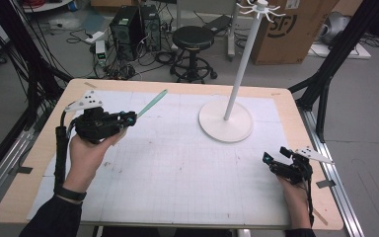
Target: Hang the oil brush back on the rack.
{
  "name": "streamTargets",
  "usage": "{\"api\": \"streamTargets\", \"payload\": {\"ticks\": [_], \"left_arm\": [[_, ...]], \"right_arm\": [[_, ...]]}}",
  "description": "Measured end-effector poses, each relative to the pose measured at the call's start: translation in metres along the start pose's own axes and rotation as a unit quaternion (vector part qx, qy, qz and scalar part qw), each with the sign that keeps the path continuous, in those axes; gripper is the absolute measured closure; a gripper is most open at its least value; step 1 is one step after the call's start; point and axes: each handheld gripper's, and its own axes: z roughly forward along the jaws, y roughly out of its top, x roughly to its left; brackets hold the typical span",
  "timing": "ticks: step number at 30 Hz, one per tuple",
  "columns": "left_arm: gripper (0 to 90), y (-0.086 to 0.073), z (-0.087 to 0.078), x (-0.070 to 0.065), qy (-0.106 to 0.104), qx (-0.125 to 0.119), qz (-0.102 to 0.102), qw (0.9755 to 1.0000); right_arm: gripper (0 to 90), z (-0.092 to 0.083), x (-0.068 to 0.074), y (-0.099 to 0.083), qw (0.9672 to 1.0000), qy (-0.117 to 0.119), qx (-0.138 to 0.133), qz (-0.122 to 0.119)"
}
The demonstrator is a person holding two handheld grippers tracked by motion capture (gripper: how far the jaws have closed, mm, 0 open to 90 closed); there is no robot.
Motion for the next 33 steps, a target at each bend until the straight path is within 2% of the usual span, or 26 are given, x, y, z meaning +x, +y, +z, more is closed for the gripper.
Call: {"api": "streamTargets", "payload": {"ticks": [3, 10, 15, 21, 33], "left_arm": [[82.1, 0.009, 0.003, 0.000, -0.007, -0.010, -0.006, 0.9999], [82.1, 0.038, 0.012, -0.005, -0.019, -0.026, 0.013, 0.9994], [82.0, 0.060, 0.021, -0.009, -0.033, -0.021, 0.022, 0.9990], [82.1, 0.083, 0.034, -0.012, -0.045, -0.031, 0.018, 0.9983], [82.0, 0.117, 0.054, -0.019, -0.059, -0.044, 0.031, 0.9968]], "right_arm": [[17.1, 0.000, 0.000, 0.000, 1.0000, 0.000, 0.000, 0.000], [17.1, 0.000, 0.000, 0.000, 1.0000, 0.001, 0.001, 0.003], [17.2, 0.000, 0.000, 0.000, 1.0000, 0.001, 0.000, 0.000], [17.1, 0.000, 0.000, 0.000, 1.0000, 0.001, -0.001, -0.001], [17.1, 0.000, -0.001, 0.000, 1.0000, 0.003, -0.002, 0.001]]}}
